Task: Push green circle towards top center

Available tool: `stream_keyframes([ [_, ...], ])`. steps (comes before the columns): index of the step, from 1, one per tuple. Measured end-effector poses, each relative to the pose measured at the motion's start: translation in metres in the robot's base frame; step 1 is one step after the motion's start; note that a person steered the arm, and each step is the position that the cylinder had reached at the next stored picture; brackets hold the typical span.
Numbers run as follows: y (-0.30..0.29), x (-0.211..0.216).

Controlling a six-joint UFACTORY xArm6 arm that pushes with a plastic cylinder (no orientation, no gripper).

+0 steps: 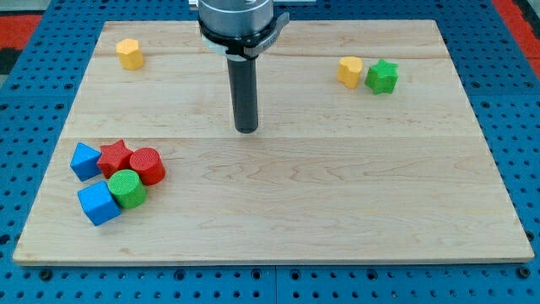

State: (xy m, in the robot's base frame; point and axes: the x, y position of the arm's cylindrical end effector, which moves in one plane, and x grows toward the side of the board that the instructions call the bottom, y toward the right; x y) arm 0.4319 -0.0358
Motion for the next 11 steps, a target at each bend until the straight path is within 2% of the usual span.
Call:
stream_keyframes([
  [2, 0.0, 0.056],
  [4, 0.0, 0.06],
  [6, 0.0, 0.093],
  [7, -0.01, 0.107],
  [9, -0.083, 0.11],
  [11, -0.106, 0.125],
])
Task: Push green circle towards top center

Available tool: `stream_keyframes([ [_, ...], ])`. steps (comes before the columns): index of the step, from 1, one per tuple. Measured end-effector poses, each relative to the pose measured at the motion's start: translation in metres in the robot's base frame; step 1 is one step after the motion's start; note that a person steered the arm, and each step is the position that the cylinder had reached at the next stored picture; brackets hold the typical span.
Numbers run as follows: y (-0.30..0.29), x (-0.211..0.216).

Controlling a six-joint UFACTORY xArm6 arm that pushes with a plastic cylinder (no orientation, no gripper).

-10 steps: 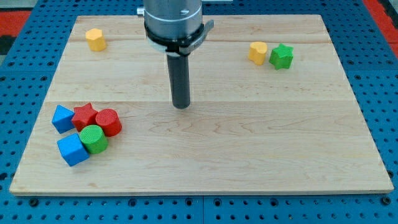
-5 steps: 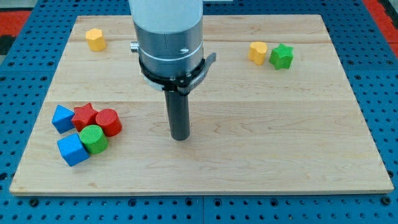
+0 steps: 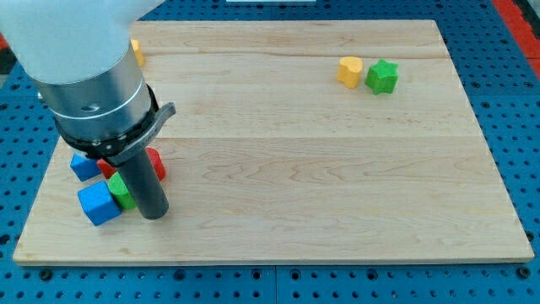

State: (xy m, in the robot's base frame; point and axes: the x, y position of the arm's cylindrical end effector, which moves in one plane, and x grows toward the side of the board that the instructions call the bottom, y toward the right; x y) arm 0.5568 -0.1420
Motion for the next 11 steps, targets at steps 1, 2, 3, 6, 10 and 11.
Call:
stream_keyframes([
  [1, -0.002, 0.002],
  [2, -0.01, 0.004],
  [3, -0.035, 0.004],
  [6, -0.069, -0.028],
  [10, -0.018, -0.105],
  [11, -0.018, -0.129],
])
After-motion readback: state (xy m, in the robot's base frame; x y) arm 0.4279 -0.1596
